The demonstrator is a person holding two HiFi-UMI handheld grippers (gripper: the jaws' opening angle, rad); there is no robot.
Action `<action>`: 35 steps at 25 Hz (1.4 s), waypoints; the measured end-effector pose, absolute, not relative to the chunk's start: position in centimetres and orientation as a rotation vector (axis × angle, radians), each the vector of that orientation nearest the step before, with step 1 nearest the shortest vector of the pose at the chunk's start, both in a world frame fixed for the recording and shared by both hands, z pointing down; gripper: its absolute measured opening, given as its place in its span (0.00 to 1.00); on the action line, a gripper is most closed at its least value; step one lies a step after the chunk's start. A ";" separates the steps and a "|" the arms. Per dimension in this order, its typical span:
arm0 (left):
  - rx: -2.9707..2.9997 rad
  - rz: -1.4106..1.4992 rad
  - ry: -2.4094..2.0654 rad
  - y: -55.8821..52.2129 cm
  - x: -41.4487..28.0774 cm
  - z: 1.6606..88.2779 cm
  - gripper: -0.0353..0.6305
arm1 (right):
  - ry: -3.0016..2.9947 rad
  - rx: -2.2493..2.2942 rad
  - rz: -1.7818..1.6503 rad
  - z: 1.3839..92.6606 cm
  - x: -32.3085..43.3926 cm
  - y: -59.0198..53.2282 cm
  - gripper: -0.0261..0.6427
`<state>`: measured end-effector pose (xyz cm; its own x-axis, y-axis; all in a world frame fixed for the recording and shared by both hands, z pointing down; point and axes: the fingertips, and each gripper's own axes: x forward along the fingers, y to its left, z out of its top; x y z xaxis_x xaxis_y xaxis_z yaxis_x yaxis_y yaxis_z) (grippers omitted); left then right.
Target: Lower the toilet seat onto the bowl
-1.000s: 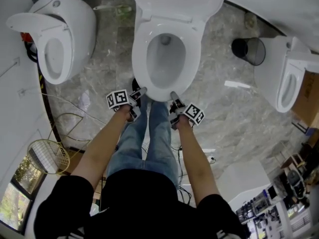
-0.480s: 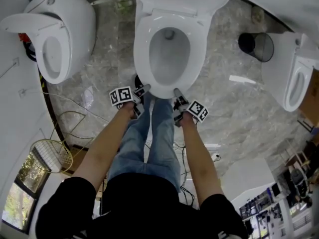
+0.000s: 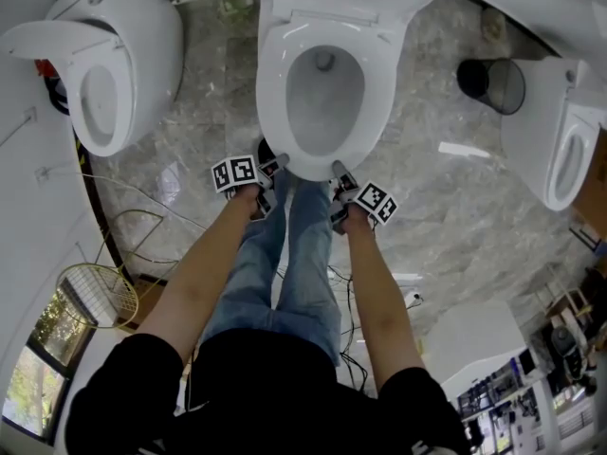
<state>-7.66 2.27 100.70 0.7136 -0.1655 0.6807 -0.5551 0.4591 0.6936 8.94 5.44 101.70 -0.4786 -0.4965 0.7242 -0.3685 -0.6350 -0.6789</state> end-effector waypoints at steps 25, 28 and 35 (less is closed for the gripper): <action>1.852 0.386 -0.711 -4.0 -6.2 65.4 0.06 | 2.217 -1.808 -1.437 62.9 10.6 -2.2 0.12; 2.059 0.329 -0.795 -5.8 -6.5 58.5 0.06 | 2.308 -1.842 -1.204 56.5 11.1 -3.0 0.09; 2.536 0.266 -1.045 -5.9 -8.5 44.1 0.06 | 2.515 -1.909 -0.570 42.6 9.4 -2.2 0.07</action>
